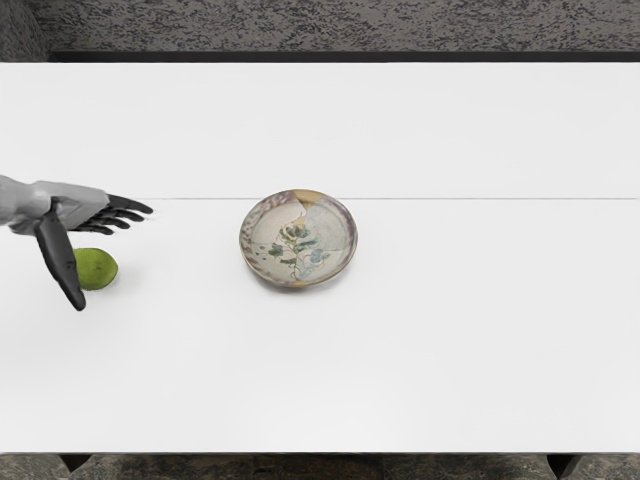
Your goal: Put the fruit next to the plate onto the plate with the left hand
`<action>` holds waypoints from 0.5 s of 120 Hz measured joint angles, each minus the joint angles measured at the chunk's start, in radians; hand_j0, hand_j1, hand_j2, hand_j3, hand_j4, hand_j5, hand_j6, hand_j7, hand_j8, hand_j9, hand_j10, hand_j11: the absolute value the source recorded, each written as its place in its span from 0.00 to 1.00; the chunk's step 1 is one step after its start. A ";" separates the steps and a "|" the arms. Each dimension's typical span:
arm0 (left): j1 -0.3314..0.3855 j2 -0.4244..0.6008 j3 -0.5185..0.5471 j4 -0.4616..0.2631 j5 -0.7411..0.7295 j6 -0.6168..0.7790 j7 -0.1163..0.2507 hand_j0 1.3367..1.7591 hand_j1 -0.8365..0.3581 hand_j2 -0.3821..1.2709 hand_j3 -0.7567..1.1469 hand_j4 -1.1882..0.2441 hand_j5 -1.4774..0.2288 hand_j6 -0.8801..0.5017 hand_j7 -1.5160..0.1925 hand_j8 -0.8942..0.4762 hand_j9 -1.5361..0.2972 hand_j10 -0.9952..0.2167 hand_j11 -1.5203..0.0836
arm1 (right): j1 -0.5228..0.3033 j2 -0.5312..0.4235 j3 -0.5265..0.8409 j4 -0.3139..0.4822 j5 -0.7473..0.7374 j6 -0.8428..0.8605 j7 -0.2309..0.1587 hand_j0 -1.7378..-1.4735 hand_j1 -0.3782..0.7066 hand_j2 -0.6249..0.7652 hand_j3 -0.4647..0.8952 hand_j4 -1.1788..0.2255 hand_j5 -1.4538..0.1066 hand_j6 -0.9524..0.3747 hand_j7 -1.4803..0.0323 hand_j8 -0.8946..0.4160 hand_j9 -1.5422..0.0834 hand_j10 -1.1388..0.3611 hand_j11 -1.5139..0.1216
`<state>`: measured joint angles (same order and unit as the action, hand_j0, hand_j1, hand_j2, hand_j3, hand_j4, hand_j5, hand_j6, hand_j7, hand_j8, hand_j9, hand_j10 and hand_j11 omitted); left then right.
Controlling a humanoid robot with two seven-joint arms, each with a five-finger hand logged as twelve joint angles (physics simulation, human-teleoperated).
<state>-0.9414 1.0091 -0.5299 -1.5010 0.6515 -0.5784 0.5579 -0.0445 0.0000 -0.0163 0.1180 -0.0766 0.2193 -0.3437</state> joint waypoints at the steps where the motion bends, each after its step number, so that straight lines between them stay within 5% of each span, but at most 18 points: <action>1: 0.000 0.001 0.000 -0.001 0.006 0.002 0.001 0.76 0.97 0.23 0.40 0.81 0.85 0.62 0.87 0.63 0.82 0.80 0.93 | 0.000 0.000 0.000 0.000 0.000 0.000 0.000 0.30 0.03 0.45 0.34 0.84 0.93 0.72 0.98 0.68 0.95 0.76 0.93; 60: -0.013 -0.061 0.046 -0.058 0.238 0.177 0.052 0.76 0.97 0.24 0.40 0.81 0.84 0.61 0.87 0.63 0.82 0.79 0.93 | 0.000 0.000 -0.002 0.002 0.000 0.002 0.000 0.30 0.03 0.45 0.34 0.84 0.93 0.72 0.98 0.68 0.95 0.76 0.93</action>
<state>-0.9540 0.9479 -0.4841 -1.5594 0.8895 -0.4010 0.6099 -0.0445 0.0000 -0.0183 0.1196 -0.0767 0.2211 -0.3436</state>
